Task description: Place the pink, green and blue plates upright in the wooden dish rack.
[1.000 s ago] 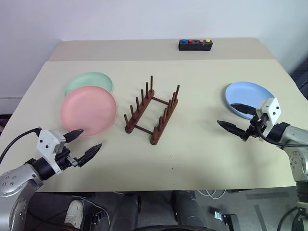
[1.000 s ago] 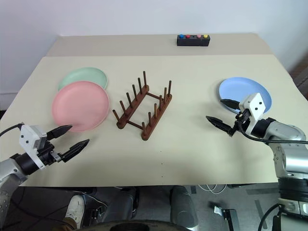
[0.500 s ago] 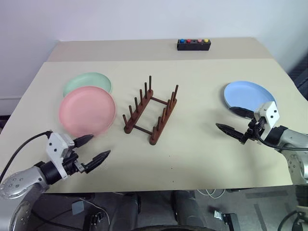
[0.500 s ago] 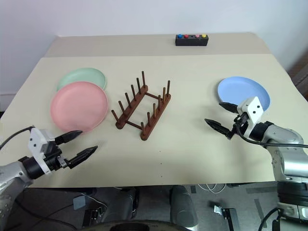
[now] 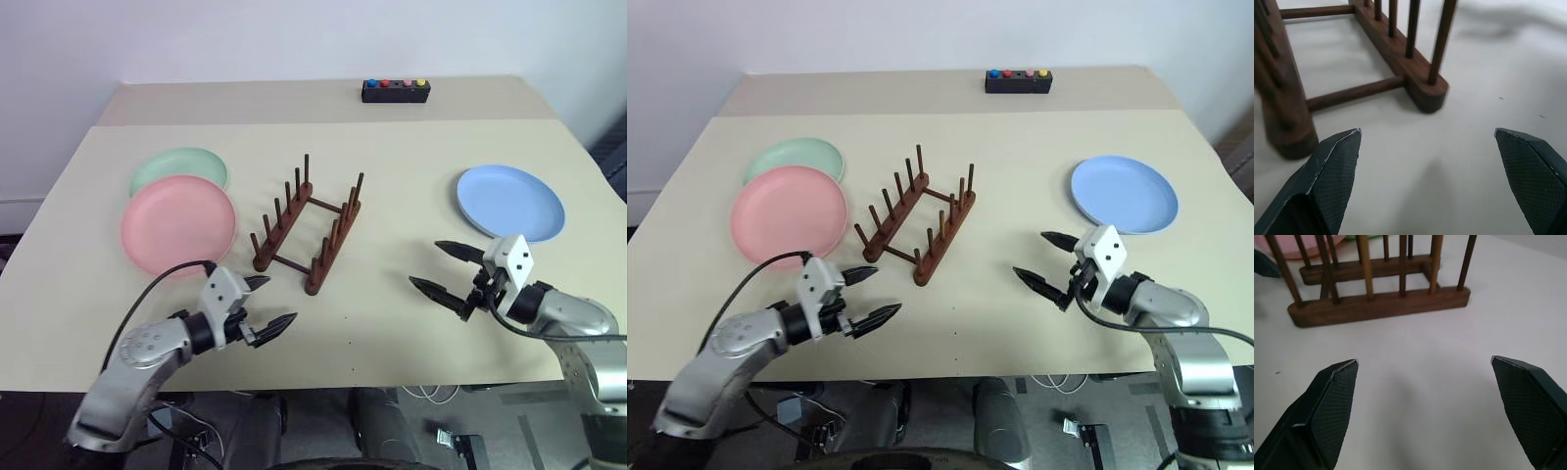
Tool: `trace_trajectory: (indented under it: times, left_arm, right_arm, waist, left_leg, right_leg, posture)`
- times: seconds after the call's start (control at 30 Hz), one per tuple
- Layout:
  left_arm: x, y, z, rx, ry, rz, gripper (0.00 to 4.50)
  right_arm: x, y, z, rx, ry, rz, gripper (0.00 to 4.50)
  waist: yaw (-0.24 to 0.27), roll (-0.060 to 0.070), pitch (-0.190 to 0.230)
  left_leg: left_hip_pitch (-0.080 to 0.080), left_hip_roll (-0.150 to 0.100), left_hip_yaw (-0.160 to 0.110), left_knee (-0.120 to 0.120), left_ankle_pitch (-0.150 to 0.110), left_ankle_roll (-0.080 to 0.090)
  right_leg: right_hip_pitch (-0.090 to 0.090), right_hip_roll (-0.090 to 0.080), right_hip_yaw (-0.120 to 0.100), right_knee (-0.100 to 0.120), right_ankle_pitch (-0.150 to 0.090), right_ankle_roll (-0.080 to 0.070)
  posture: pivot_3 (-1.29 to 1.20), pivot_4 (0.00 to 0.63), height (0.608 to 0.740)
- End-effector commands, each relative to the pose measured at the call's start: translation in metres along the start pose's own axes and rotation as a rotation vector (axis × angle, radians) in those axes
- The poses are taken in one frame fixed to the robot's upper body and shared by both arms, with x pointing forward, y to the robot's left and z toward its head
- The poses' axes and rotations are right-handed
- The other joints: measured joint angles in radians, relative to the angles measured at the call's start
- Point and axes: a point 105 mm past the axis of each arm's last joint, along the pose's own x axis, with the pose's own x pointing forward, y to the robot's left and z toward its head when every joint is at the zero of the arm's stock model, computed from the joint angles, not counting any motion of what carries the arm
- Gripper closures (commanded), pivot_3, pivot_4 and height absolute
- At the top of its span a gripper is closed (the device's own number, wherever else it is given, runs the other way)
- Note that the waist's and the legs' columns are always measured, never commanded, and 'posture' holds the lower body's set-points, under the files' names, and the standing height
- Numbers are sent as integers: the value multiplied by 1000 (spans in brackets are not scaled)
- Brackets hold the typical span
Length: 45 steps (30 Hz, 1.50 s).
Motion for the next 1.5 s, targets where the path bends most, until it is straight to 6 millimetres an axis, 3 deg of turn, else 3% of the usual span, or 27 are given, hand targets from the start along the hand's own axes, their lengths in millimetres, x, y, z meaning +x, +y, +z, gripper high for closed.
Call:
trace_trajectory:
  times: [0.03,0.17,0.57,0.67,0.87,1.33,1.5]
  left_arm:
    - [15,-9,-11,10,32,-15,0]
    - [27,-17,-11,-10,10,-47,0]
    - [55,-11,-17,-27,32,-32,0]
    - [57,-9,-16,-33,25,-28,815]
    - [57,-4,-17,-23,27,-13,3640]
    - [56,13,-9,88,20,-31,3664]
    - [53,13,0,167,-7,-201,3664]
  right_arm:
    - [0,9,17,-21,-59,-3,67]
    - [2,12,19,-17,-62,-5,67]
    - [6,16,18,-8,-76,-11,67]
    - [6,17,17,-5,-77,-17,0]
    - [3,14,16,-6,-77,-33,0]
    - [8,16,16,-4,-97,-43,0]
    - [-1,10,16,-7,-89,-69,0]
  waist:
    - [0,0,0]
    - [6,1,-1]
    - [6,3,-2]
    - [6,3,-2]
    - [6,3,-2]
    - [6,3,-2]
    - [4,3,-2]
  left_leg:
    - [0,0,0,0,0,0]
    - [0,0,0,1,0,0]
    - [5,0,0,1,0,0]
    - [5,0,0,1,0,0]
    - [5,0,0,1,0,0]
    - [5,0,0,1,0,0]
    - [5,0,0,0,0,0]
  right_leg:
    - [0,0,0,0,0,0]
    - [1,0,0,0,0,0]
    - [7,0,0,-1,-1,1]
    - [7,0,0,-2,-1,0]
    - [7,0,0,-2,-1,1]
    - [7,0,0,-2,-1,1]
    - [7,0,0,-2,-1,1]
  posture:
    - [0,150,740]
    - [0,150,740]
    - [0,150,740]
    - [0,150,740]
    - [0,150,740]
    - [0,150,740]
    - [0,150,740]
